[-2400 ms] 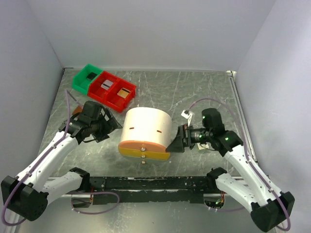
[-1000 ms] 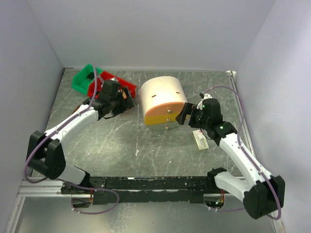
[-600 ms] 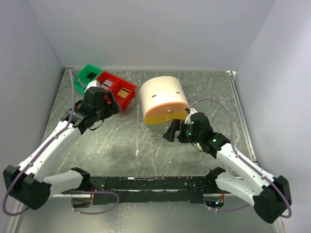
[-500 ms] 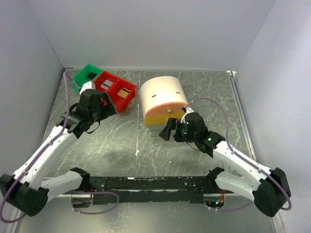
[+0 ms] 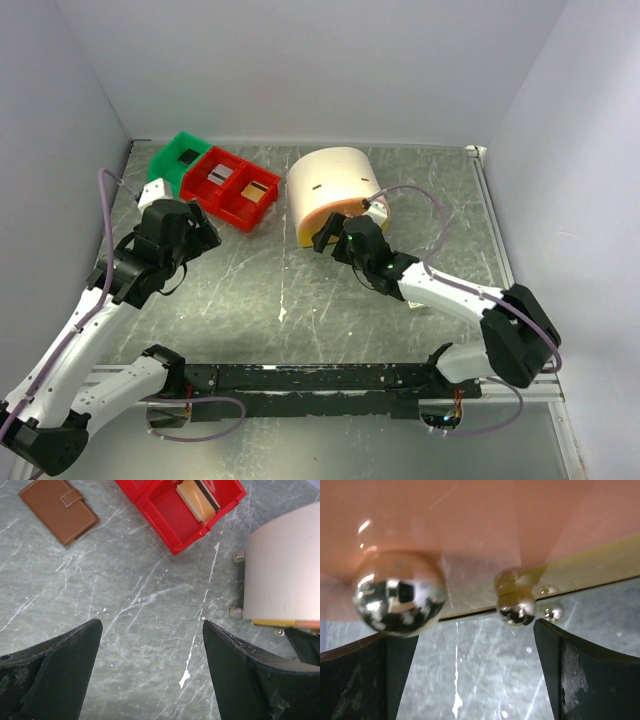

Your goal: Take the credit cards out of the card holder

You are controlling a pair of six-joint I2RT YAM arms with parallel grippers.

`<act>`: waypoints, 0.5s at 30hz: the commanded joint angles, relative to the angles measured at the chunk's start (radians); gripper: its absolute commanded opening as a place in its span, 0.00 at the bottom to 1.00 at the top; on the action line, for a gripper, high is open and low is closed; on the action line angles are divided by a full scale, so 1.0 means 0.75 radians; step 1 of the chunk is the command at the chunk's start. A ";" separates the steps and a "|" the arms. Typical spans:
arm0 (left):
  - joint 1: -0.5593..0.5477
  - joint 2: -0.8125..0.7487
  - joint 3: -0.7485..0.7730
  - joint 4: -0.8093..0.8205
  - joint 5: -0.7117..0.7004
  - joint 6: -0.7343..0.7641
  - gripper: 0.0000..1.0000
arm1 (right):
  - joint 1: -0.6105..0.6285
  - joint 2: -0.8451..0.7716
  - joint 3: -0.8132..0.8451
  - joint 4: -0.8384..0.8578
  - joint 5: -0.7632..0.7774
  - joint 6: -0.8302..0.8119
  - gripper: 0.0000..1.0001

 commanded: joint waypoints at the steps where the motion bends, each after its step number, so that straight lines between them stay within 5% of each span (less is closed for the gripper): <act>1: 0.009 -0.001 -0.001 -0.054 -0.043 0.029 0.94 | 0.001 0.134 0.117 0.162 0.218 0.055 1.00; 9: 0.010 0.016 0.002 -0.064 0.003 0.038 0.94 | -0.016 0.413 0.317 0.191 0.439 0.034 1.00; 15: 0.009 0.014 -0.006 -0.079 0.004 0.058 0.94 | -0.161 0.564 0.466 0.218 0.226 -0.115 1.00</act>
